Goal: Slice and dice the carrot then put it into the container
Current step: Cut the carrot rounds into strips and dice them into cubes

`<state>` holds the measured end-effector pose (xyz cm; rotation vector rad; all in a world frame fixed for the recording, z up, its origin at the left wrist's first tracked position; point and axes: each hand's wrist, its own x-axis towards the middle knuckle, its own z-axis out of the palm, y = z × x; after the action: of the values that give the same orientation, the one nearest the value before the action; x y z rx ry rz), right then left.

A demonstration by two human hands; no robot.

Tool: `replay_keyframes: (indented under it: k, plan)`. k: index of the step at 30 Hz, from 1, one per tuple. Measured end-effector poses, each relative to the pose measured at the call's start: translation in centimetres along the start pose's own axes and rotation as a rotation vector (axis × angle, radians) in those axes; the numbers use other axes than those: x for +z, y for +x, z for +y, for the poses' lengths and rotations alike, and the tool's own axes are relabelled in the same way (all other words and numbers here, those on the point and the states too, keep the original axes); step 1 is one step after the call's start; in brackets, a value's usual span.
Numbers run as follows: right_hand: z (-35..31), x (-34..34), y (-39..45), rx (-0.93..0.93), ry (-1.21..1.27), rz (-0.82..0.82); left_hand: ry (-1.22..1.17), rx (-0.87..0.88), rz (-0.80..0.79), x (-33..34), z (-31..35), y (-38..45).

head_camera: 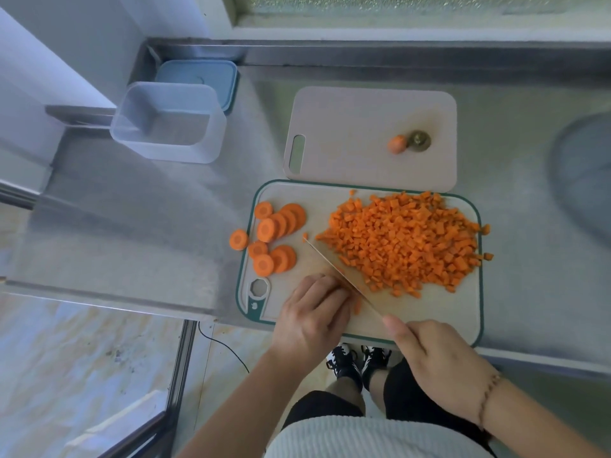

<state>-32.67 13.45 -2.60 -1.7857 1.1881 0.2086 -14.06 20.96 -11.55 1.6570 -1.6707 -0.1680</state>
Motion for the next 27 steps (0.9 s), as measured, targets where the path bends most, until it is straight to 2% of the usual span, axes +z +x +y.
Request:
replay_keyframes:
  k: [2,8,11,20,27]
  plan:
    - [0.2,-0.6,-0.9,0.003,0.026,-0.003,0.007,-0.030,0.012,-0.1,0.2,-0.2]
    - [0.8,-0.1,-2.2,0.083,0.009,-0.081,0.039,0.023,0.024,0.2,-0.3,-1.0]
    - [0.3,0.4,-1.0,0.064,-0.065,-0.077,0.038,0.030,0.031,0.1,-0.1,-0.8]
    - [0.4,-0.4,-2.5,-0.004,0.040,-0.042,0.051,0.014,-0.035,-0.8,-0.6,-0.9]
    - [0.7,0.4,-2.6,0.060,0.017,-0.040,0.004,-0.015,0.047,-1.0,-0.7,-1.4]
